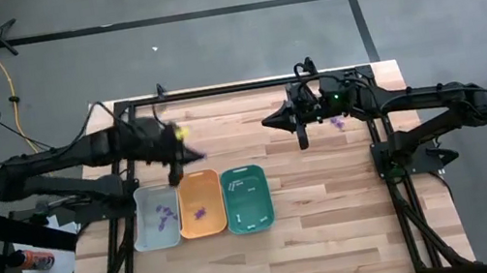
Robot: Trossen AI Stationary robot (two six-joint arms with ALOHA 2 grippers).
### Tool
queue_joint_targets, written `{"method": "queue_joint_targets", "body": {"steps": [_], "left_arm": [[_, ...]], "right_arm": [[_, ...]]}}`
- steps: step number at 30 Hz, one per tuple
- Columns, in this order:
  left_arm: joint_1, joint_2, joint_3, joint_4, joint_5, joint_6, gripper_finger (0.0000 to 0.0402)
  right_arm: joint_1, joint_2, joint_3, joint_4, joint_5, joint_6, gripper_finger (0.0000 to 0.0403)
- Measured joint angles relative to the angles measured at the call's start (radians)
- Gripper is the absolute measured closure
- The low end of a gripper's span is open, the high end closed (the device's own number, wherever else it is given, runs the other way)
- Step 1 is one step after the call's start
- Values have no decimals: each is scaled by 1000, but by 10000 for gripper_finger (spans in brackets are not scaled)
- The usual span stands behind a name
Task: Sort Halloween decoration
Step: Put the purple spider toy into the yellow bin
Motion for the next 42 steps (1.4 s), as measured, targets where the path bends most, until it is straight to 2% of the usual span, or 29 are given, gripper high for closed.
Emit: {"method": "queue_joint_targets", "body": {"steps": [3,5,8,11,15,23,27,35,42], "left_arm": [[-131,30,35,-225,-69,2,401],[-218,52,28,-319,-121,-12,401],[-322,96,-10,-381,-174,-55,401],[-376,144,-87,-331,-173,-76,401],[-386,240,-158,-254,-163,-65,401],[-346,430,-160,-247,-158,67,401],[-324,496,-160,-246,-154,73,401],[-315,520,-160,-247,-154,71,394],[-315,485,-123,-260,-150,73,340]], "right_arm": [[0,0,0,-17,0,-1,402],[0,0,0,-28,0,-5,402],[-1,0,0,-34,1,-23,402],[-1,0,0,-35,3,-26,402],[-1,0,0,-50,12,-26,402],[-1,0,0,-59,15,-26,402],[-1,0,0,-75,15,-24,402],[0,0,0,-111,15,-19,402],[0,0,0,-111,15,-19,402]]}}
